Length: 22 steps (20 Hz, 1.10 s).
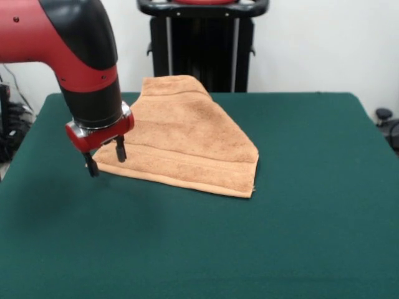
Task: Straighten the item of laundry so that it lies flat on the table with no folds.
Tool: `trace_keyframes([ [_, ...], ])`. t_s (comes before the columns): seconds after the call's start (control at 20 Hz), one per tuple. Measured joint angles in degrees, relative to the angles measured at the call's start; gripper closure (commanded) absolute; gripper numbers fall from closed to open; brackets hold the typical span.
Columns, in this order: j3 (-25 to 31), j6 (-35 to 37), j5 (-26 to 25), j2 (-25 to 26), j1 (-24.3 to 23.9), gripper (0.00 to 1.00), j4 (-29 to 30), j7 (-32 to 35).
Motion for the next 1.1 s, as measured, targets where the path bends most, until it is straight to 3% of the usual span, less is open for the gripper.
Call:
trace_keyframes([
  [1.1, -1.1, 0.0, -0.3, 0.5, -1.3, 0.00, -1.4, 0.0],
])
